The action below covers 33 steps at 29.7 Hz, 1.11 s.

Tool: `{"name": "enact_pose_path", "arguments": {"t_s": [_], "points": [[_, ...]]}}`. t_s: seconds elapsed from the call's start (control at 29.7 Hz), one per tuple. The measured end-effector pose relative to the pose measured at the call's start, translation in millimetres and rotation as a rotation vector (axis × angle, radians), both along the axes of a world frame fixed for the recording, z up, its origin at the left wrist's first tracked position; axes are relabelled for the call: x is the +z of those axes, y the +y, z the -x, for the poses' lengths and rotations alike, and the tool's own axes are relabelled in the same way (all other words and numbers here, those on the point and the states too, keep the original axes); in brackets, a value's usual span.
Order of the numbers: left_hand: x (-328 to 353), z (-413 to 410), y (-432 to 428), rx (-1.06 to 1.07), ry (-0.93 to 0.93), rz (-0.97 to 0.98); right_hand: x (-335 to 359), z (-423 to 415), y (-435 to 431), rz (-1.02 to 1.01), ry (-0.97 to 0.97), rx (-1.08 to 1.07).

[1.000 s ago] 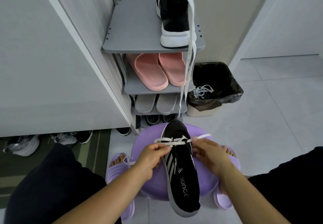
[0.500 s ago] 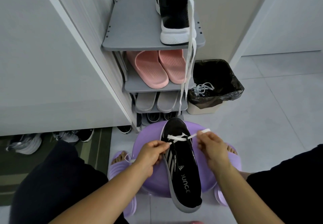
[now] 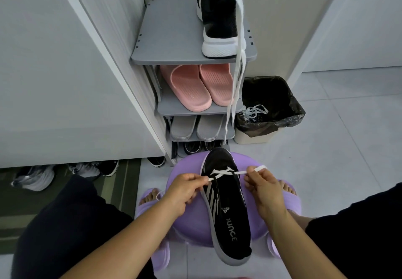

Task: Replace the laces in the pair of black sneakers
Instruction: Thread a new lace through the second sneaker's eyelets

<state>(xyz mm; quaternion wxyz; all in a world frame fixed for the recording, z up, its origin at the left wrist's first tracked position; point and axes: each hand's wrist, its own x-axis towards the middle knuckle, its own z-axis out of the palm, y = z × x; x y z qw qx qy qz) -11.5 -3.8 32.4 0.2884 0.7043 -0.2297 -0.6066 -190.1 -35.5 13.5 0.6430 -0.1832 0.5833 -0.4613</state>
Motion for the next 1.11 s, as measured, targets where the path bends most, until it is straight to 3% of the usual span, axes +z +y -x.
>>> {"name": "enact_pose_path", "arguments": {"t_s": [0.1,0.2,0.27,0.34,0.51,0.57,0.78,0.84,0.94,0.98,1.11], "points": [[5.6,-3.7,-1.4,-0.086,-0.164,0.11,9.7,1.9,-9.4,0.039,0.002,-0.01],[21.0,-3.0,-14.0,-0.153,-0.343,0.295,32.5,-1.0,-25.0,0.218,0.165,0.105],[37.3,8.1,-26.9,-0.16,-0.247,0.359,47.6,-10.7,-30.0,0.35,0.297,0.294],[52.6,25.5,-42.3,-0.143,-0.062,0.289,59.2,-20.6,-31.3,0.433,0.348,0.465],[58.2,40.5,-70.8,-0.048,0.371,0.136,63.8,-10.1,-29.3,0.459,0.432,0.605],[57.3,41.8,-76.6,-0.014,0.479,0.168,55.9,-5.1,-26.2,0.44,0.553,0.643],[75.9,21.1,-77.4,0.218,0.491,0.433,19.4,38.1,-36.7,0.182,0.807,0.223],[76.4,-1.1,-74.2,0.341,0.494,0.48,3.3,49.8,-35.9,0.04,0.785,0.236],[72.5,-21.8,-67.0,0.396,0.424,0.525,-12.8,53.5,-31.0,-0.079,0.82,0.443],[70.9,-23.8,-64.2,0.344,0.388,0.535,-11.0,50.6,-28.9,-0.023,0.841,0.481],[68.3,-11.6,-55.6,0.038,0.295,0.524,32.6,12.3,-32.2,0.612,0.923,0.583]]}}
